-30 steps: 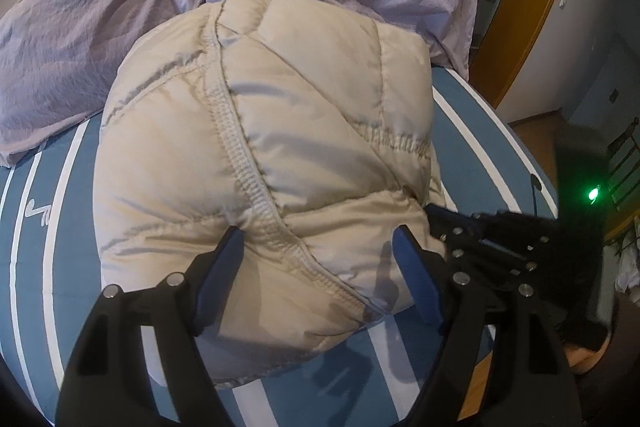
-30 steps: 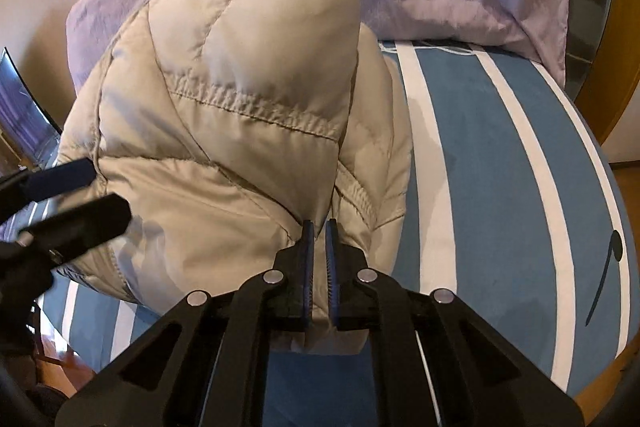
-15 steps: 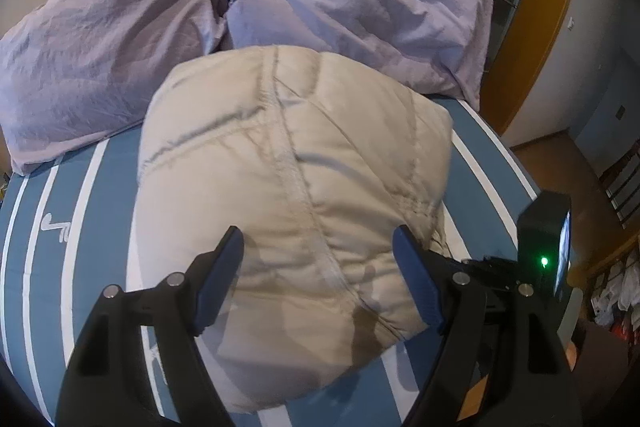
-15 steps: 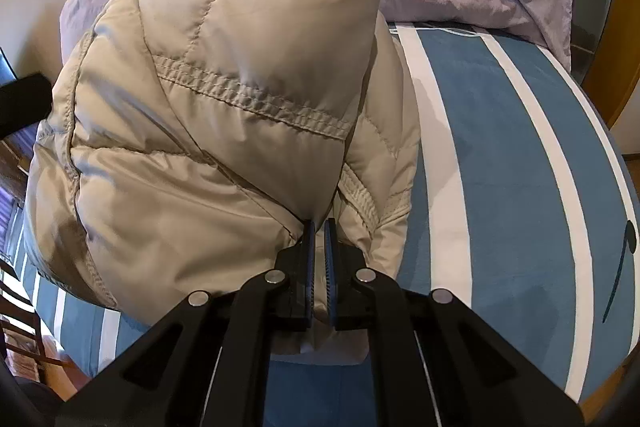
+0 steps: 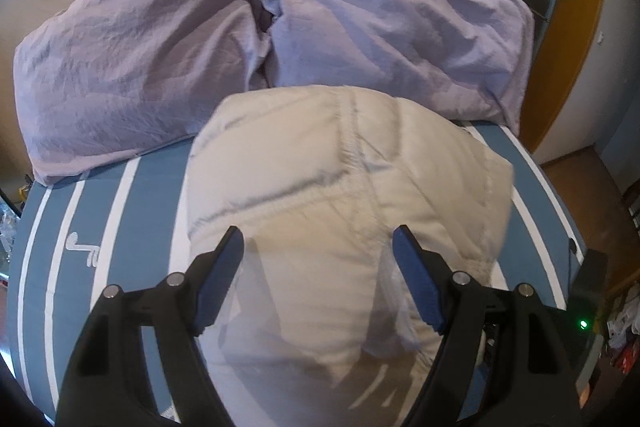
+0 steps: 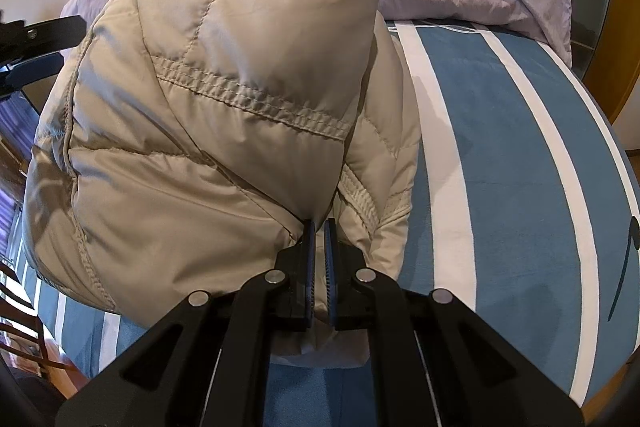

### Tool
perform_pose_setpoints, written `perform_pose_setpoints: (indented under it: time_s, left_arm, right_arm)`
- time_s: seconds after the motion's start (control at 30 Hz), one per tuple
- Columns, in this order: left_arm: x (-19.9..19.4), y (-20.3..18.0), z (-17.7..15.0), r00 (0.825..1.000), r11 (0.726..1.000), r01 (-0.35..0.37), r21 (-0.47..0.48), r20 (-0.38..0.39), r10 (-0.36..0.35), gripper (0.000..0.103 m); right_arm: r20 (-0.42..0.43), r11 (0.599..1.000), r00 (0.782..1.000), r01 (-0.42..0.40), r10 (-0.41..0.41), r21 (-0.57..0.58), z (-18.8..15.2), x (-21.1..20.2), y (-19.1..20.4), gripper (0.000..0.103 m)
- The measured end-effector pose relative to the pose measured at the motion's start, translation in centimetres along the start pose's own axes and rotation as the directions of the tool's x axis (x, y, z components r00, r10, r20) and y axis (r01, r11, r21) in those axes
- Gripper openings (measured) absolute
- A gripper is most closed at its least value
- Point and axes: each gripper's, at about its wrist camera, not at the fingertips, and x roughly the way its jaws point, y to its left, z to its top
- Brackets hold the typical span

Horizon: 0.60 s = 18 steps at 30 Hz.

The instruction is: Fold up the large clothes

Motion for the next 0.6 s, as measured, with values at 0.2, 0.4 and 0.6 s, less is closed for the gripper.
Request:
perform_pose_setpoints:
  time_s: [0.2, 0.4, 0.6]
  left_arm:
    - [1.6, 0.5, -0.1, 0.999, 0.999, -0.039, 0.0, -0.01, 0.039, 0.083]
    - [3.8, 0.6, -0.7, 0.996, 0.996, -0.091, 0.024, -0.001, 0.092, 0.089]
    - [5.3, 0.5, -0.8, 0.993, 0.992, -0.121, 0.032, -0.008, 0.122, 0.089]
  right_arm:
    - [0.0, 1.0, 1.0, 0.001, -0.001, 0.005, 0.0, 0.0, 0.0, 0.005]
    - [0.012, 1.0, 1.0, -0.003, 0.003, 0.016, -0.1, -0.2, -0.1, 0.005]
    - [0.028, 1.0, 1.0, 0.009, -0.009, 0.007, 0.0, -0.7, 0.1, 0.006]
